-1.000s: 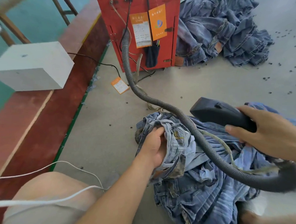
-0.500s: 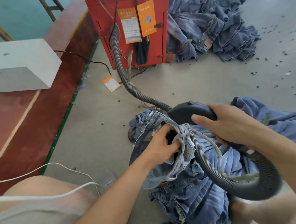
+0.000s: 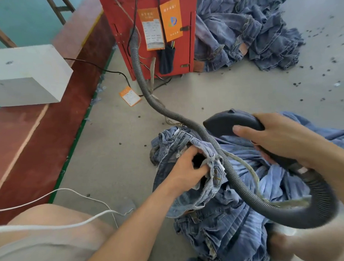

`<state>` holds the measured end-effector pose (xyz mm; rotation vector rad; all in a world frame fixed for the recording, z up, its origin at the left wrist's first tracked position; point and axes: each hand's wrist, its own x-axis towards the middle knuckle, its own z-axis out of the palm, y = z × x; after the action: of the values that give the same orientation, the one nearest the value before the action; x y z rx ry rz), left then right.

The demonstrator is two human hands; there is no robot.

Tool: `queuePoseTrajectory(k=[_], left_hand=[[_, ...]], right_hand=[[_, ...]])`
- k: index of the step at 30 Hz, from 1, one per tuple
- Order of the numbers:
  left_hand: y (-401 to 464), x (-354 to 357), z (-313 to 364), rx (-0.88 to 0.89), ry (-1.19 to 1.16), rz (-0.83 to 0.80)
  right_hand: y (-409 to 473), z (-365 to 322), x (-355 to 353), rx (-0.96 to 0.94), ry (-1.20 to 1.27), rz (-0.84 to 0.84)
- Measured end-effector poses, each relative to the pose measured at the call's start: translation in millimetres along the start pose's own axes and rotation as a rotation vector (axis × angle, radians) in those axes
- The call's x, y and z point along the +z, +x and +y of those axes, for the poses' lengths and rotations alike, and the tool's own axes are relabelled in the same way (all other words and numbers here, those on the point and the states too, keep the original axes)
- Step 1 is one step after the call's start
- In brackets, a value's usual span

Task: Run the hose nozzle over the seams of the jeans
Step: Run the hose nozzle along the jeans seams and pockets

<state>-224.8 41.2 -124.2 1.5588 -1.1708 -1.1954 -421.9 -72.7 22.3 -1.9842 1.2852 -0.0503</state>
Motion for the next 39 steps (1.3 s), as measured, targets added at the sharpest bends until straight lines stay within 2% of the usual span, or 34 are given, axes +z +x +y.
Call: queuePoseTrajectory(k=[3, 5, 9, 11, 14, 18, 20, 22, 24, 28, 30, 35, 36, 39], left_hand=[[-2, 1, 9, 0.056, 0.024, -0.016], [-2, 5, 10, 0.103, 0.087, -0.028], [-4, 11, -1, 0.183, 0.262, -0.025], [-6, 10, 0, 0.216, 0.281, -0.008], [-3, 8, 3, 0.226, 0.245, 0.0], [-3, 10, 7, 0.189, 0.225, -0.016], [-7, 14, 5, 0.184, 0.23, -0.044], [-11, 14, 2, 0.184, 0.234, -0.052], [-13, 12, 2, 0.186, 0.221, -0.053], [-14, 9, 6, 0.203, 0.227, -0.074], [-14, 11, 6, 0.213, 0.266, -0.116], [-18, 14, 4, 0.253, 0.341, -0.128], [-18, 13, 4, 0.242, 0.332, -0.118], [-16, 11, 7, 0.245, 0.315, -0.101]], right_hand=[[-10, -4, 3, -0.032, -0.076, -0.157], [-7, -9, 14, -0.041, -0.07, -0.183], [8, -3, 16, 0.024, -0.002, 0.071], [5, 7, 1, 0.055, 0.05, 0.143], [-8, 14, -16, 0.033, 0.053, 0.023], [-12, 1, 3, -0.047, -0.03, -0.196], [-3, -1, 16, -0.048, -0.067, -0.132], [8, 4, 16, 0.017, -0.086, 0.034], [11, 13, 2, 0.083, -0.058, 0.097], [8, 15, -4, 0.059, -0.1, -0.138], [12, 8, 12, 0.011, -0.126, -0.178], [27, 4, 18, 0.058, -0.021, 0.084], [25, 8, 10, 0.065, -0.01, 0.07], [14, 14, -5, 0.042, -0.081, -0.111]])
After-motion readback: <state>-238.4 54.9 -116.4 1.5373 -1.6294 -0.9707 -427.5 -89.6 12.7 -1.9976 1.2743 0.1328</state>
